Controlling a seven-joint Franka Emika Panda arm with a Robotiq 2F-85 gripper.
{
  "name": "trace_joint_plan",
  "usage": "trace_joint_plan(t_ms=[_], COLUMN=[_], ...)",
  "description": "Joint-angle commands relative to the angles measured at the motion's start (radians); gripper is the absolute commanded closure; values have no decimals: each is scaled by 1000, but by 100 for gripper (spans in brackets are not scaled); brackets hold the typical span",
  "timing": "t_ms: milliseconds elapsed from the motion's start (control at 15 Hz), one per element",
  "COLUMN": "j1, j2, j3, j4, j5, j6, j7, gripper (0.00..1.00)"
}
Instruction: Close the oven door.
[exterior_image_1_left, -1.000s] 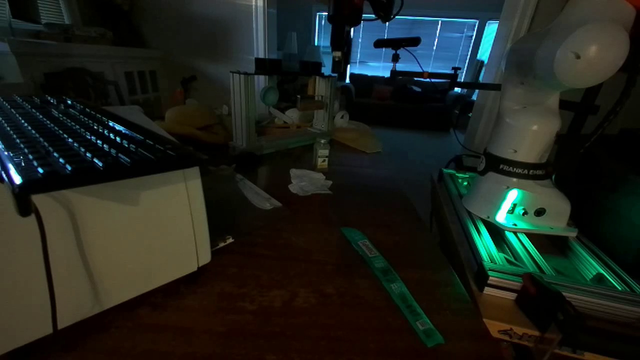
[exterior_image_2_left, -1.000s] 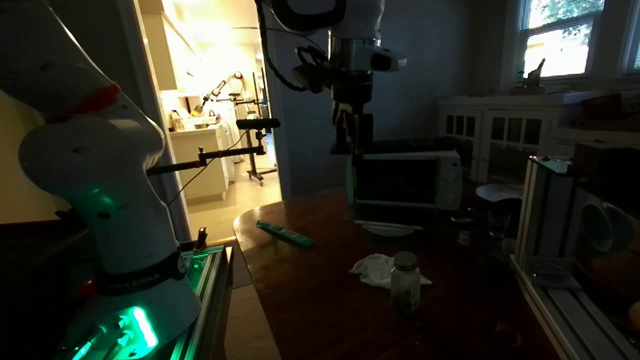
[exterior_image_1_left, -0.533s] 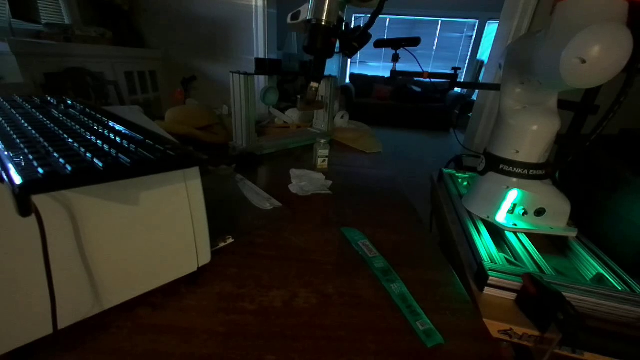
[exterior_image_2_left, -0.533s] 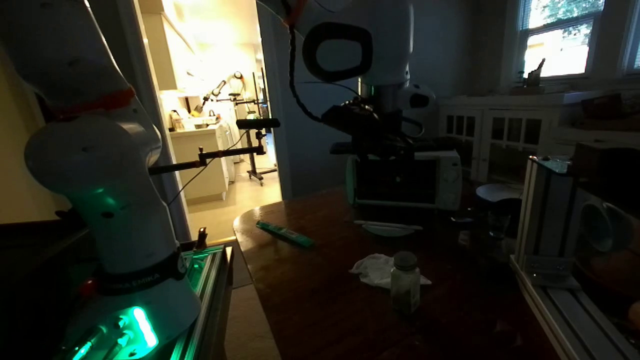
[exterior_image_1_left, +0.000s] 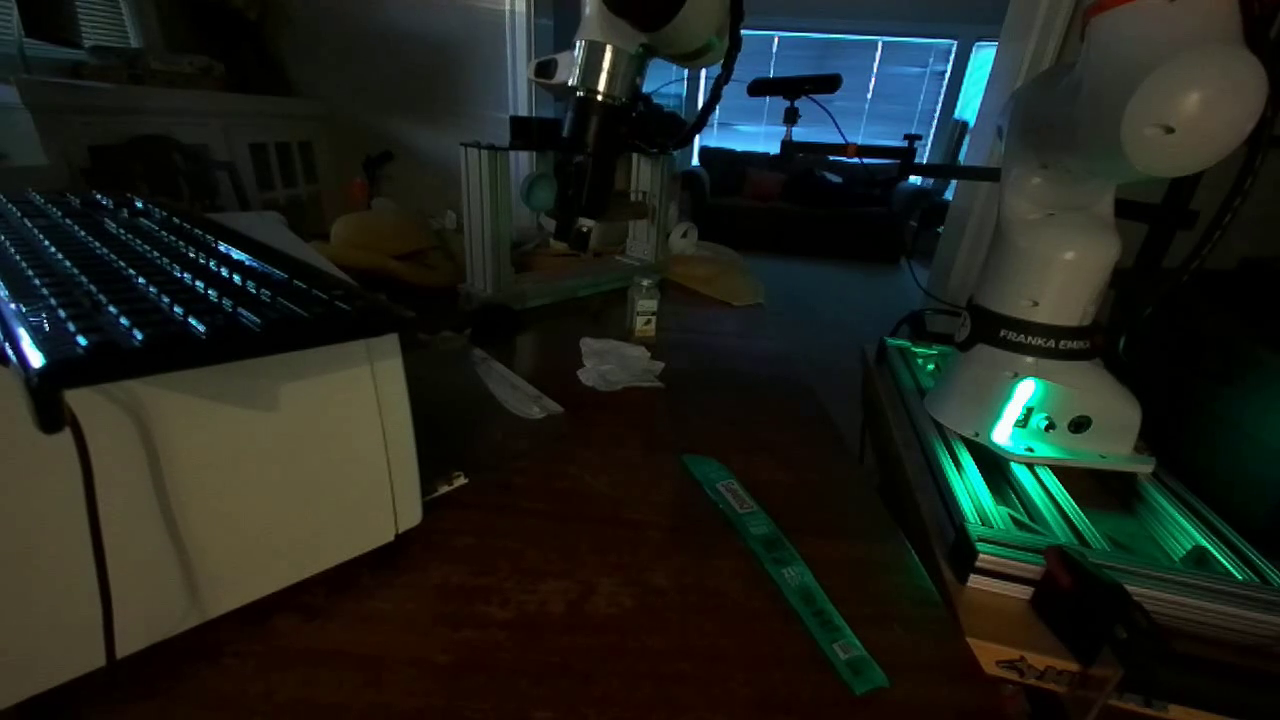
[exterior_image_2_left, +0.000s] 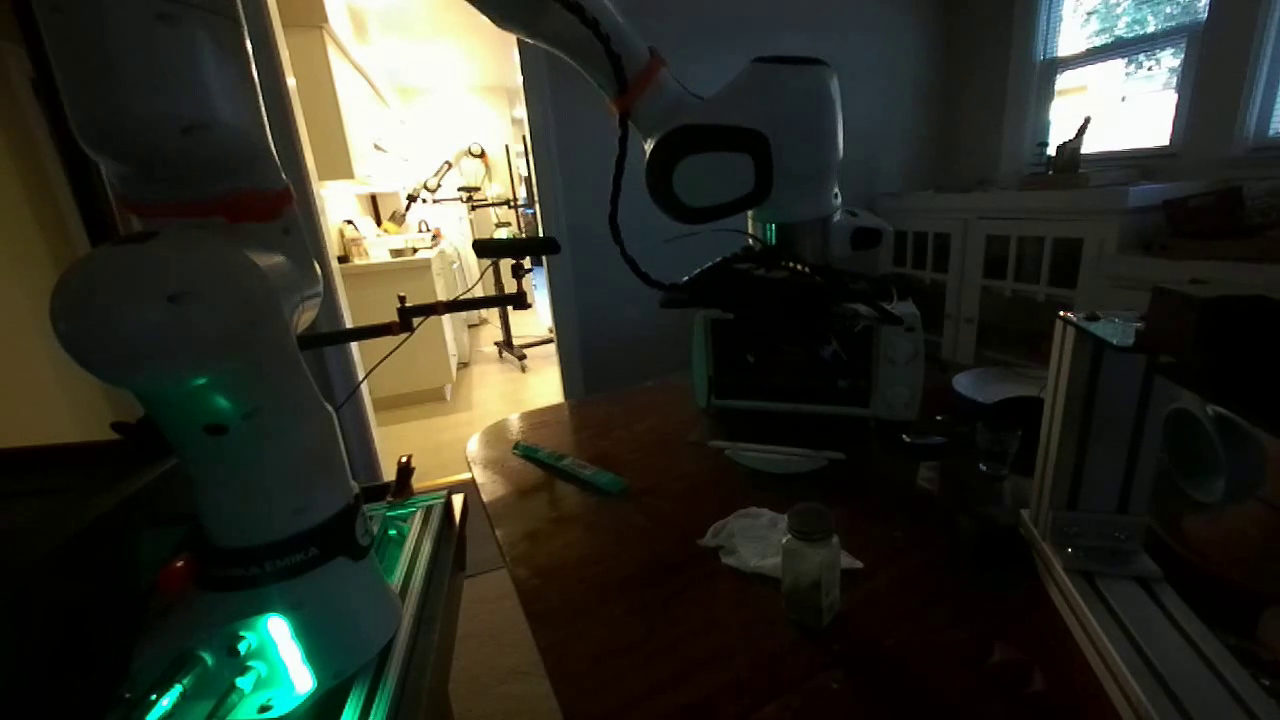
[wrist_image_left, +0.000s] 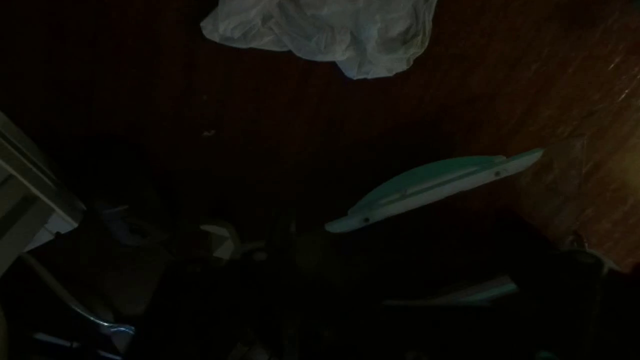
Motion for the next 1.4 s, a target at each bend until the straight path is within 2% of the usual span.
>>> trace_joint_plan(t_ms=[0, 67, 400, 533, 600, 667, 733, 1133, 1333], j1=[-37, -45, -85, -106, -114, -122, -128, -149, -145], j2=[0, 12, 109, 152, 174, 193, 213, 319, 371], j3=[36, 38, 73, 90, 99, 107, 117, 180, 192], j4=[2, 17, 51, 67, 75, 84, 94, 146, 172], j5=[-3, 80, 304, 358, 372, 384, 393, 401, 421], j6=[-1, -44, -25, -13, 3, 12, 24, 151, 211], j7=[2, -111, -360, -442, -472, -498, -515, -564, -588], gripper=[0, 0, 0, 0, 25, 27, 34, 82, 100])
